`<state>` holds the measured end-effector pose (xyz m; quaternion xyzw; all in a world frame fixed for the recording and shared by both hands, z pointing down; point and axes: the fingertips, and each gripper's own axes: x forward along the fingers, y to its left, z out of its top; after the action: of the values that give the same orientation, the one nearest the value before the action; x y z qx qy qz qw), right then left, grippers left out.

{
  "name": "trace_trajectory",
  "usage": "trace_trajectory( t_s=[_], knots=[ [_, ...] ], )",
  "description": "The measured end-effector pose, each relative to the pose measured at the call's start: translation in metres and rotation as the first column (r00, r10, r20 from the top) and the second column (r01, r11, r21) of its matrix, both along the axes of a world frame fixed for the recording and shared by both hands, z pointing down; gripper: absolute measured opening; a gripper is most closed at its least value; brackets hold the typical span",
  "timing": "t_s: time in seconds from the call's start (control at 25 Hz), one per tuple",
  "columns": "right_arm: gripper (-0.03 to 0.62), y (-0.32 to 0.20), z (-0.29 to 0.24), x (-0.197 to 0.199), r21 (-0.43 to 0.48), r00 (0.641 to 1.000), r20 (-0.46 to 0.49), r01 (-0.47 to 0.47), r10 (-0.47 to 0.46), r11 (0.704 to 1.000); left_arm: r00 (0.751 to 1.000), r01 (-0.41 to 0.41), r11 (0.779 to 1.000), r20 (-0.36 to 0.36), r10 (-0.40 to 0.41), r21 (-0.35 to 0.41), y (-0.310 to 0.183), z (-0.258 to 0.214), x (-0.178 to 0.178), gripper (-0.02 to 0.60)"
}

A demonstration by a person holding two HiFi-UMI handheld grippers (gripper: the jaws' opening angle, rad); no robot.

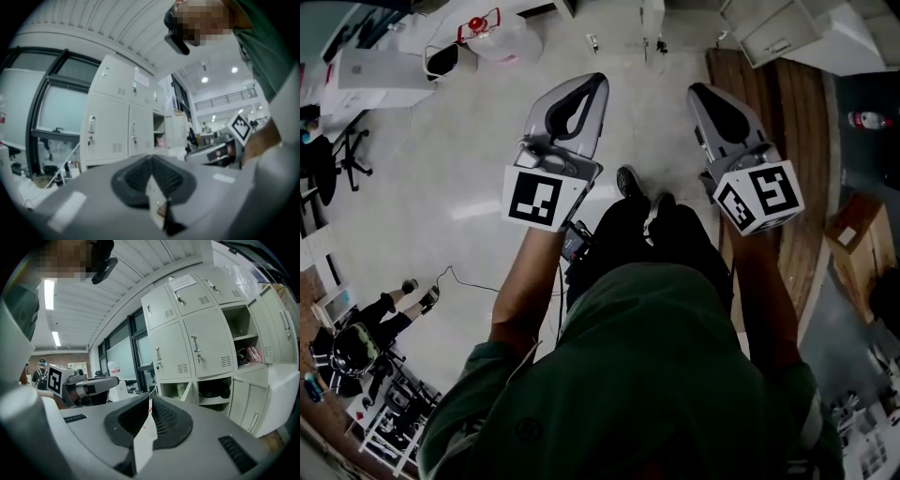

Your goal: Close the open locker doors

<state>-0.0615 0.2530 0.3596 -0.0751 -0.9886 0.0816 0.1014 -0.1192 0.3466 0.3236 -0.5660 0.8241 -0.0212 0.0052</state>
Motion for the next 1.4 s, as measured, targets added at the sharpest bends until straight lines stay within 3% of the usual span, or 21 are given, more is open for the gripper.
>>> trace_trajectory(
  t_s=[0.52, 0.88, 1.12, 1.4],
  knots=[
    [0.009, -0.053, 0.053, -0.076, 0.004, 0.997, -0.067, 0.036, -0.035, 0.999, 0.997, 0.005, 1.000, -0.077, -0.006, -0.017, -0.059, 0.041, -0.056, 0.000],
    [0.009, -0.087, 0.105, -0.125, 0.023, 0.988, -0.087, 0.132, -0.130, 0.991, 0.996, 0.029, 0.999, -0.081, -0.030, -0.021, -0.108, 0.080, -0.090, 0.000],
    [0.049, -0.090, 0.155, -0.160, 0.062, 0.979, -0.135, 0.160, -0.150, 0.985, 0.992, 0.056, 0.997, -0.112, -0.061, -0.046, -0.108, 0.117, -0.115, 0.000],
    [0.077, -0.074, 0.163, -0.189, 0.100, 0.977, -0.101, 0.197, -0.187, 0.975, 0.993, 0.041, 0.996, -0.104, -0.049, -0.080, -0.104, 0.143, -0.149, 0.000]
  ],
)
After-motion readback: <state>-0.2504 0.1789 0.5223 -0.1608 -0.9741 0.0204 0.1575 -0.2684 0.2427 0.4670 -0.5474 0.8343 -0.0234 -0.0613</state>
